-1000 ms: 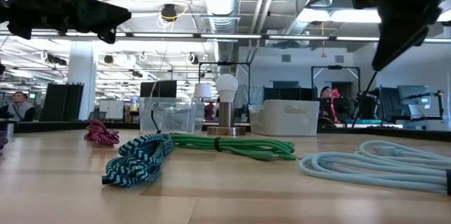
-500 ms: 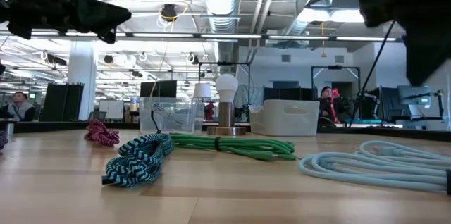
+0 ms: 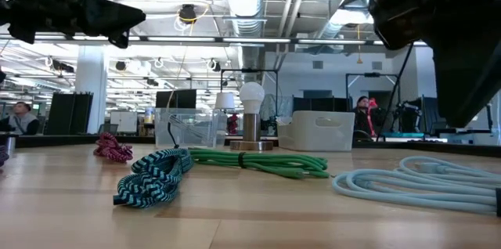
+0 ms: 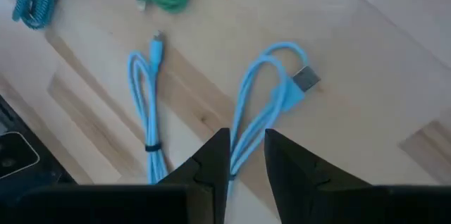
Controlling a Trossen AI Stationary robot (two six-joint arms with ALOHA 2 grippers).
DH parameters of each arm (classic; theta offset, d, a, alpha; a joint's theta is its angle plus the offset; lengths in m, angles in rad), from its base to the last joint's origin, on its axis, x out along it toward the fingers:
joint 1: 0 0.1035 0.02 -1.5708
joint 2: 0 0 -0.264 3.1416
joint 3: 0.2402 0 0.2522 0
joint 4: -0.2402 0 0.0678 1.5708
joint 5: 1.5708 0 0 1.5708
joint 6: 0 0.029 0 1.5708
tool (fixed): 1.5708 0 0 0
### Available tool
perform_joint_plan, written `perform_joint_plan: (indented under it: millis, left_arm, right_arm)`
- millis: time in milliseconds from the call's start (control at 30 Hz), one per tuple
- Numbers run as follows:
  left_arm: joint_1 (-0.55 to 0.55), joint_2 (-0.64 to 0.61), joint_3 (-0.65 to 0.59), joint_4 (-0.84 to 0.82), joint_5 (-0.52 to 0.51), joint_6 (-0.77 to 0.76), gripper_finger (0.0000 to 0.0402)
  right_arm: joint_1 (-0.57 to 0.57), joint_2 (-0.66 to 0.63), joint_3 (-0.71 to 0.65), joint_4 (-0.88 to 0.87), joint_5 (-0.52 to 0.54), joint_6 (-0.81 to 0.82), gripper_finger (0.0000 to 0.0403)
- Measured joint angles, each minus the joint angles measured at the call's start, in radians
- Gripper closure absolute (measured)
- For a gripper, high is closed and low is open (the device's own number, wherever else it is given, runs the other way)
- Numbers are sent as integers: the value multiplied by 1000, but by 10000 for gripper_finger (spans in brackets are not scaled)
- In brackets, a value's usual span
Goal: Pick & Place USB Port
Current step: Put the right light blue charger cable into the gray bin
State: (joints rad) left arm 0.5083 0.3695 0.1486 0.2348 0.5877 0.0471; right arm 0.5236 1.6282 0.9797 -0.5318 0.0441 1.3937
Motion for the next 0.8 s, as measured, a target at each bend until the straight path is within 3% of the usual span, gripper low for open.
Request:
perform_joint_plan:
  millis: [233, 533, 800]
  left_arm:
    - [0, 0, 0, -3, 0, 0, 357]
    - [0, 0, 1, -10, 0, 0, 357]
    - [0, 0, 1, -10, 0, 0, 357]
  right_arm:
    - [7, 95, 101, -190, 1, 62, 320]
    - [4, 208, 130, -164, -53, 74, 320]
    - [-2, 182, 129, -118, -74, 70, 320]
